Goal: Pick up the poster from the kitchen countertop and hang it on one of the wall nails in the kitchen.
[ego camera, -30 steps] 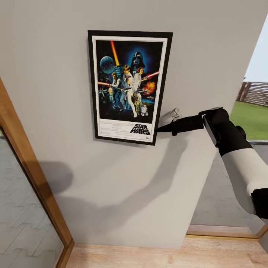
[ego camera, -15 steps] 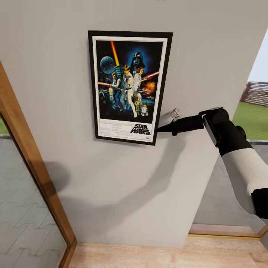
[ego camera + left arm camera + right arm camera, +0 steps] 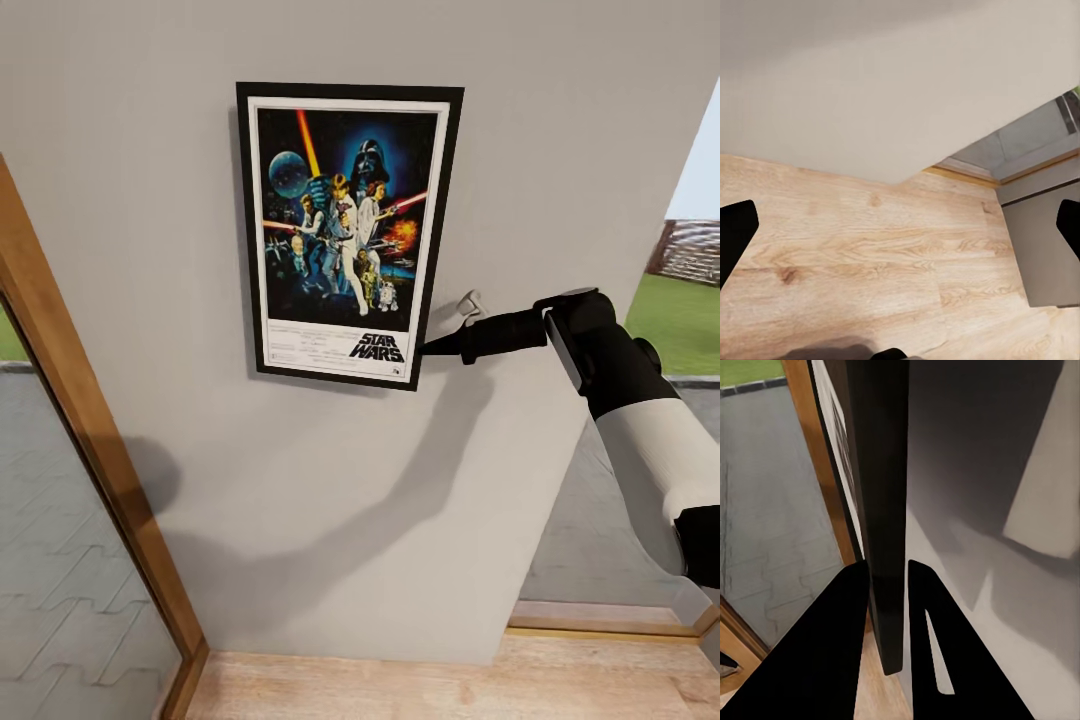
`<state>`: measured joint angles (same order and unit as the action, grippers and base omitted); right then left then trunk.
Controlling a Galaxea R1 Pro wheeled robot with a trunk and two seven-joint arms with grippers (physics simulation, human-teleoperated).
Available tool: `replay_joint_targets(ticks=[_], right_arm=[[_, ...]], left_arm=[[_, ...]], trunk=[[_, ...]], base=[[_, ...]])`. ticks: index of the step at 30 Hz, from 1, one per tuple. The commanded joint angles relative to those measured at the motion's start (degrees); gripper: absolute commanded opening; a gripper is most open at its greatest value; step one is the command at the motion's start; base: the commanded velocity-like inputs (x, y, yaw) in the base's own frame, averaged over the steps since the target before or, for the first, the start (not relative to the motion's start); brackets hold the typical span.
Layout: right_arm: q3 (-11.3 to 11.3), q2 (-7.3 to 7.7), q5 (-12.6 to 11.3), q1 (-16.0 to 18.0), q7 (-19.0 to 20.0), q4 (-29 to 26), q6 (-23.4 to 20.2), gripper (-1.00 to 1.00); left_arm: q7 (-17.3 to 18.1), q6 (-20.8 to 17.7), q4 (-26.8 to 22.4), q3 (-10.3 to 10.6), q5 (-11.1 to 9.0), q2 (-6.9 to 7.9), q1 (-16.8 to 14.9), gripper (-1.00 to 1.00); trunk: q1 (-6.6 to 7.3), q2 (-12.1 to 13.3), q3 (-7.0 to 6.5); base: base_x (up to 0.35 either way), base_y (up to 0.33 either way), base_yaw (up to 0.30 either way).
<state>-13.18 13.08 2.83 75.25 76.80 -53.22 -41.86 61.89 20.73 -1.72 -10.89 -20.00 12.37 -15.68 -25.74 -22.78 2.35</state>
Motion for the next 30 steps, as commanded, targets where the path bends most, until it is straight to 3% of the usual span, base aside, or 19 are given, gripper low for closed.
replay_joint_targets(ticks=[1, 30], right_arm=[[-0.02, 0.02, 0.25, 0.07, 0.37, -0.05, -0.59, -1.0], [-0.01, 0.06, 0.25, 0.07, 0.37, -0.05, -0.59, -1.0]], left_arm=[[0.16, 0.28, 0.05, -0.45, 0.41, 0.01, -0.06, 1.0], [0.25, 0.28, 0.05, -0.45, 0.41, 0.63, -0.05, 1.0]], trunk=[[-0.04, -0.14, 0.14], [-0.04, -0.14, 0.14]], base=[[0.0, 0.0, 0.0], [0.0, 0.027, 0.0]])
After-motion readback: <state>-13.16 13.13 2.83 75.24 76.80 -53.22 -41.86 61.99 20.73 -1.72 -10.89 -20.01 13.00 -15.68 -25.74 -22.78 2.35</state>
